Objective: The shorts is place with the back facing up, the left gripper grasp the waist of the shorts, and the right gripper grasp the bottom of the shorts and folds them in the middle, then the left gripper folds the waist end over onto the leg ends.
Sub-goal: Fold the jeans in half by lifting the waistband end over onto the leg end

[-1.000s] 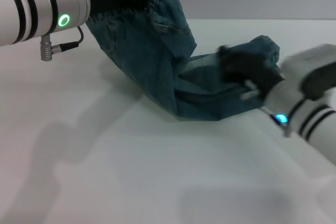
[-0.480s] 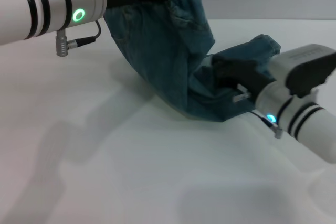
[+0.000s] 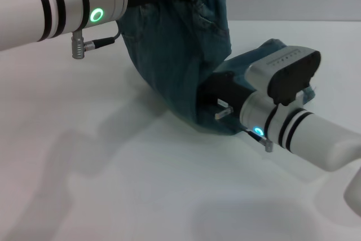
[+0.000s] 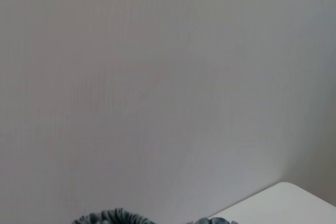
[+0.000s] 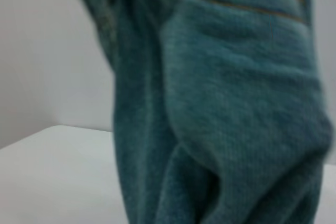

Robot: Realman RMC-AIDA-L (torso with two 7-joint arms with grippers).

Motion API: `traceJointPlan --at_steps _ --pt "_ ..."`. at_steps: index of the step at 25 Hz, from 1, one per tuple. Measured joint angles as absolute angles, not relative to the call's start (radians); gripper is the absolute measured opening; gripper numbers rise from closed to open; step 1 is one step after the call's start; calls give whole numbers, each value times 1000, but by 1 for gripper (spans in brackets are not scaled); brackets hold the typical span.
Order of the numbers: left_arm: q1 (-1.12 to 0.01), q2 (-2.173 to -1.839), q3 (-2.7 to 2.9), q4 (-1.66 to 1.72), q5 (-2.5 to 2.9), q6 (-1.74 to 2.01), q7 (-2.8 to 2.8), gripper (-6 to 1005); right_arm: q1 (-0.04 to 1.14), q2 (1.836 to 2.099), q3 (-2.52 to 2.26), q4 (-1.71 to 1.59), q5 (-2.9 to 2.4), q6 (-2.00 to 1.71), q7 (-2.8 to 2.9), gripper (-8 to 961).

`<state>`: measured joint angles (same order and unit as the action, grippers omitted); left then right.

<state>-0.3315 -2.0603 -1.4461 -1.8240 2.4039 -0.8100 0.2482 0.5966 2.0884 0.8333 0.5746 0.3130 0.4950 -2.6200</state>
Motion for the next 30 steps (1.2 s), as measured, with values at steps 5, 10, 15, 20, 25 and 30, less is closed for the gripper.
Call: traceJointPlan --at_steps 5,10,15,20,25,30 --pt "-333 -2061 -1442 -1817 2399 -802 249 89 639 2090 789 575 313 481 -2592 -1" --pt "-333 -2060 -1434 -1785 2396 -792 250 87 610 2086 833 575 313 451 -2604 -1" --pt "-333 -2060 -1416 -1740 2395 -768 251 86 482 2076 990 584 305 469 -2712 -1" --pt "-344 -2060 -1373 -1694 2392 -721 252 86 329 2061 1146 637 301 571 -2790 -1" --pt "-372 -2062 -1302 -1614 2363 -633 252 86 194 2043 1263 721 265 606 -2805 -2" --pt "-412 -2062 -1234 -1537 2320 -561 252 85 66 2066 1415 810 148 608 -2806 -2"
